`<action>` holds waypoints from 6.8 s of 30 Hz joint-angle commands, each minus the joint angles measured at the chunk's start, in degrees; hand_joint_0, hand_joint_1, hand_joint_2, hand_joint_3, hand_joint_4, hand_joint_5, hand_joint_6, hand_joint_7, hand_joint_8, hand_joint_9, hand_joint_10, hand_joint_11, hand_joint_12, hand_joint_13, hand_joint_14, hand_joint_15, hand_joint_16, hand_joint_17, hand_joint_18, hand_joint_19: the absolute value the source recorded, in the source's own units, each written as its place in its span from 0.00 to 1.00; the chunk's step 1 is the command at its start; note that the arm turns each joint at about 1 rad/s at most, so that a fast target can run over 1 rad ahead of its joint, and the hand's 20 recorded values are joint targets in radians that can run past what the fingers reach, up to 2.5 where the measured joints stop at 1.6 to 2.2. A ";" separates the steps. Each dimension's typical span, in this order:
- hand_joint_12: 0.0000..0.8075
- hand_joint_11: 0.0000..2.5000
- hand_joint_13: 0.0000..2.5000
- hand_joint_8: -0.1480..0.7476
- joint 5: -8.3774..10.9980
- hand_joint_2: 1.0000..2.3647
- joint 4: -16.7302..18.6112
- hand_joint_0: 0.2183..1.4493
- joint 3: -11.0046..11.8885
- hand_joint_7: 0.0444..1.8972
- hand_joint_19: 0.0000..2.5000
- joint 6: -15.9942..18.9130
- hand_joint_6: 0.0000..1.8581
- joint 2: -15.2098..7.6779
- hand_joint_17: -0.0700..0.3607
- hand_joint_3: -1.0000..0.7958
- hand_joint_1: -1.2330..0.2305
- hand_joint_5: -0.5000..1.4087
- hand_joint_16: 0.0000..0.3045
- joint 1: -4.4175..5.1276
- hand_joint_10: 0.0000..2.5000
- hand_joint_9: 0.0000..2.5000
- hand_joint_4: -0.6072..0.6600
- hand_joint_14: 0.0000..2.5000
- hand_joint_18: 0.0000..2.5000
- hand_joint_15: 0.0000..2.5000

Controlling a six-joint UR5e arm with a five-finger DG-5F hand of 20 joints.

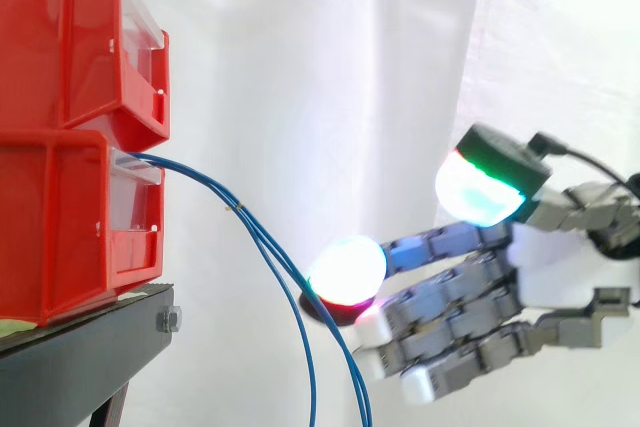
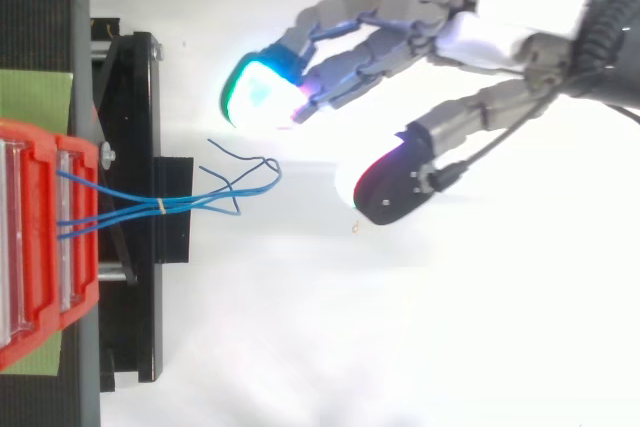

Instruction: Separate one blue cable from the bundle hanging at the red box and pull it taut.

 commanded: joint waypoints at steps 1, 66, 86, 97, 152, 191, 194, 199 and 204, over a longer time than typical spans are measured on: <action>0.31 0.11 0.21 0.54 -1.45 0.00 -0.49 0.27 3.11 0.43 0.00 1.54 0.27 -2.98 0.32 0.28 0.28 0.15 0.10 -0.34 0.00 0.25 0.73 0.00 0.24 0.04; 0.33 0.13 0.25 0.56 -10.50 0.00 7.33 0.29 9.35 0.48 0.04 3.39 0.27 -8.43 0.33 0.30 0.34 0.19 0.11 -0.25 0.00 0.30 0.79 0.00 0.26 0.07; 0.33 0.13 0.25 0.56 -12.35 0.00 11.02 0.30 10.05 0.49 0.05 6.20 0.27 -10.45 0.33 0.32 0.34 0.19 0.11 -1.04 0.00 0.30 0.79 0.00 0.26 0.07; 0.34 0.14 0.25 0.56 -13.40 0.01 10.14 0.32 11.90 0.64 0.05 4.27 0.27 -10.36 0.33 0.37 0.34 0.20 0.11 -1.04 0.00 0.30 0.68 0.00 0.26 0.07; 0.40 0.26 0.32 0.59 -13.66 0.01 0.91 0.48 15.59 0.71 0.12 4.97 0.50 -10.01 0.35 0.33 0.21 0.17 0.12 -1.31 0.01 0.38 0.53 0.00 0.31 0.14; 0.44 0.27 0.33 0.60 -14.02 0.01 -6.82 0.44 16.99 0.75 0.15 4.62 0.49 -7.11 0.38 0.42 0.20 0.18 0.14 -2.27 0.01 0.39 0.53 0.01 0.33 0.16; 0.44 0.28 0.33 0.60 -14.02 0.01 -6.82 0.48 16.99 0.76 0.16 4.62 0.49 -7.20 0.38 0.36 0.19 0.17 0.14 -2.27 0.01 0.39 0.55 0.01 0.32 0.16; 0.44 0.27 0.34 0.59 -13.84 0.00 -7.35 0.49 16.99 0.73 0.15 4.27 0.49 -7.20 0.38 0.28 0.19 0.17 0.14 -2.36 0.01 0.39 0.55 0.01 0.33 0.16; 0.43 0.28 0.34 0.59 -13.58 0.00 -7.17 0.35 14.88 0.69 0.15 3.74 0.49 -7.20 0.38 0.28 0.19 0.18 0.14 -1.92 0.01 0.39 0.61 0.01 0.33 0.16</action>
